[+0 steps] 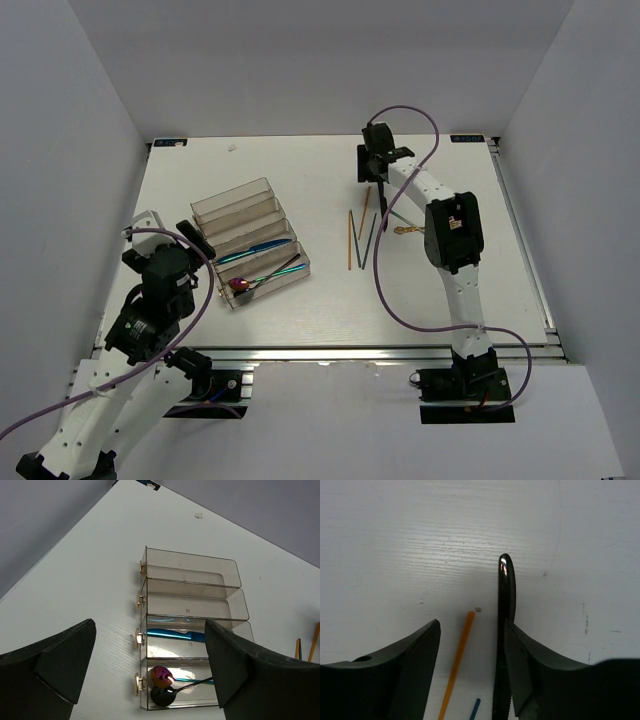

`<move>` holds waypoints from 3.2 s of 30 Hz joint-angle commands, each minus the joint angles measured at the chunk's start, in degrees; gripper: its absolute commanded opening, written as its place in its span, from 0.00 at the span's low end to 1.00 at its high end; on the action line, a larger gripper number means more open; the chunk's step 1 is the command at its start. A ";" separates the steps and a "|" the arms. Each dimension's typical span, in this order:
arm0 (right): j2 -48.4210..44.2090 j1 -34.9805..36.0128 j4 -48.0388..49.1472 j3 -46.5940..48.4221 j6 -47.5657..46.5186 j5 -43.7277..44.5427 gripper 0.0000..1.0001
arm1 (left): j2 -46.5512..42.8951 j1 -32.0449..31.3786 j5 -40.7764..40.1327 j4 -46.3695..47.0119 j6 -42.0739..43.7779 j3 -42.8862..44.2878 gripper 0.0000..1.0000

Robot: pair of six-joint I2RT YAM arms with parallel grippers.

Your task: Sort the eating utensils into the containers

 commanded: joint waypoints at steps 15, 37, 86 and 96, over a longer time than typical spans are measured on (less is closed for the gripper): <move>-0.71 -3.03 0.28 -1.89 2.40 -0.23 0.32 | 0.44 0.12 1.65 0.84 0.79 -0.13 0.98; 5.18 -3.03 -4.20 -0.14 2.57 -1.82 0.31 | 0.26 0.12 1.92 0.66 0.79 -0.04 0.98; -22.67 7.41 10.29 -18.16 -13.13 -18.41 0.00 | -1.67 0.12 0.34 0.14 0.17 0.05 0.98; -16.97 18.67 6.43 -5.08 -31.96 -35.38 0.00 | -1.58 0.12 0.07 0.05 0.17 0.14 0.98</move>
